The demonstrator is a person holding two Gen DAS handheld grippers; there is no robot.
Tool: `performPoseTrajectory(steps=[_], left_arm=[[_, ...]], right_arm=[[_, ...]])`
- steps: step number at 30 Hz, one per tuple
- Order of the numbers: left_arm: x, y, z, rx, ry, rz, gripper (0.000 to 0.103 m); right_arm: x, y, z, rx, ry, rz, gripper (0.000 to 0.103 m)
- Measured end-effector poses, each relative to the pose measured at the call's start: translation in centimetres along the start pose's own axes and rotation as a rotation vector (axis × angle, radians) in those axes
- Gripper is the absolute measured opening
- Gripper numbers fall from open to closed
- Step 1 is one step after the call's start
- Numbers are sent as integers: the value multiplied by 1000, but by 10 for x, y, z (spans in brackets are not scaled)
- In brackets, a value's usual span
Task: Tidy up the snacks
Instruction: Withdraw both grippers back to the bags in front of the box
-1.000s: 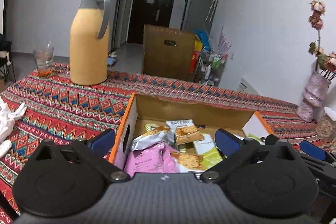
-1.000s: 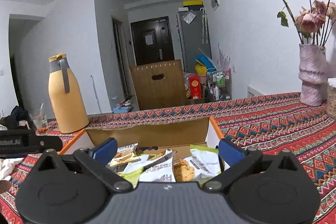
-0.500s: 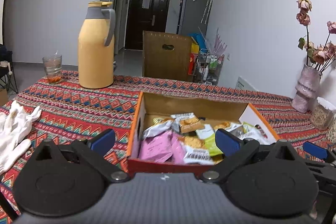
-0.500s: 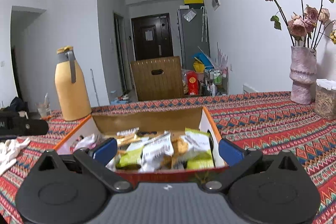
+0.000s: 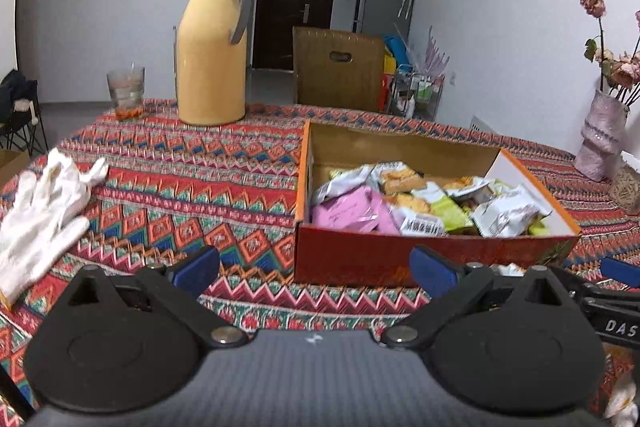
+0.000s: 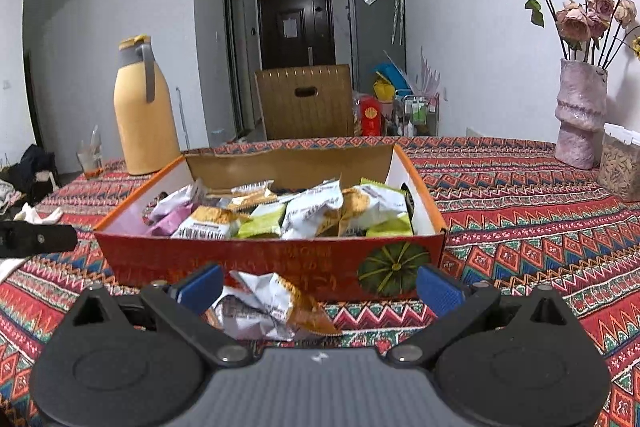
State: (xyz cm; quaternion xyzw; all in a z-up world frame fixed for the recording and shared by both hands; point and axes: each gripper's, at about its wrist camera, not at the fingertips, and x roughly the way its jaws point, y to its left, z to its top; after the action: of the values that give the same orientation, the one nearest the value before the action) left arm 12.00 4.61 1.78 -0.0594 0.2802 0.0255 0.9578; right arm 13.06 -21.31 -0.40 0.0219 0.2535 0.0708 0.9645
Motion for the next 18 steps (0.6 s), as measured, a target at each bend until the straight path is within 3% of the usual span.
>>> performPoseTrajectory(steps=[14,18], left_arm=[[25,11,-12,-47,58,-20,103],[28,13,-14,-59,65,-17,103]], right_arm=[[29,14,4,-67,62,-26,103],[49,12,5,-67,126,-24,92]])
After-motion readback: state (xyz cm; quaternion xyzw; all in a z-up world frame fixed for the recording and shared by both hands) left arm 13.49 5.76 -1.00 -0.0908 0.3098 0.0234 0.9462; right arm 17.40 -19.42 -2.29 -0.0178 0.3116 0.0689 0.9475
